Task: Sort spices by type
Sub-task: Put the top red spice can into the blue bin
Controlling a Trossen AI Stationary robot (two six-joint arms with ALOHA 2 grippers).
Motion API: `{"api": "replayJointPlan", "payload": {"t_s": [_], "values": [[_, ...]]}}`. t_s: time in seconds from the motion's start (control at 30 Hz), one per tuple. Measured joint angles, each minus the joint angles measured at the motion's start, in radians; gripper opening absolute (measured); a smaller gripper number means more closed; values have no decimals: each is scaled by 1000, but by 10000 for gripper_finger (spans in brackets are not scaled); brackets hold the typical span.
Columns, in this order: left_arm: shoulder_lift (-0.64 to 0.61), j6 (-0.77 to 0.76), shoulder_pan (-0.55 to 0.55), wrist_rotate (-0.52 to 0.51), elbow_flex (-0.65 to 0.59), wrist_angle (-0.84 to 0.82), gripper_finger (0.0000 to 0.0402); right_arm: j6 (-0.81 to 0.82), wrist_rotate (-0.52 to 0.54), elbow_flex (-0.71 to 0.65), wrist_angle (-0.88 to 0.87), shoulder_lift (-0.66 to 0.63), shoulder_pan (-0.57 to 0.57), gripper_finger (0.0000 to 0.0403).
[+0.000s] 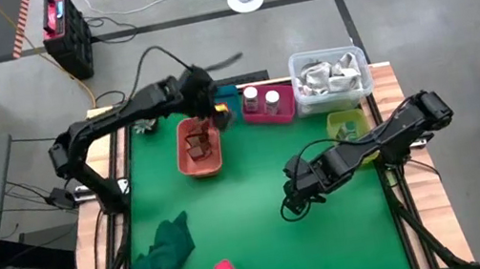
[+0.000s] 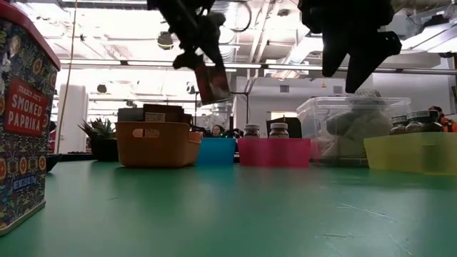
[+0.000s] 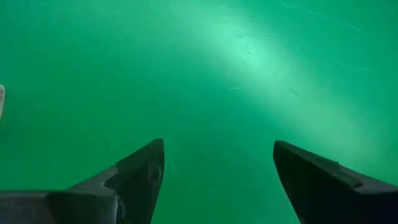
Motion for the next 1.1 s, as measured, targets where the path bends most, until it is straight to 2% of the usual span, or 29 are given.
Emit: {"api": "replayJointPlan", "payload": {"t_s": [0.17,0.33,0.5,0.7,0.87,1.1], "values": [[12,-48,131,-40,1,4,215,-72,0,0,1,0,-5,324],[11,-82,230,-127,1,49,215,-204,1,0,54,0,-52,324],[53,-179,300,-79,4,61,215,-344,11,0,144,3,-115,324],[94,-223,303,-61,1,56,215,-440,24,1,170,3,-167,324],[94,-207,318,-156,1,71,215,-496,23,1,187,3,-176,324],[164,-175,336,-106,0,22,215,-470,23,1,276,3,-219,324]]}}
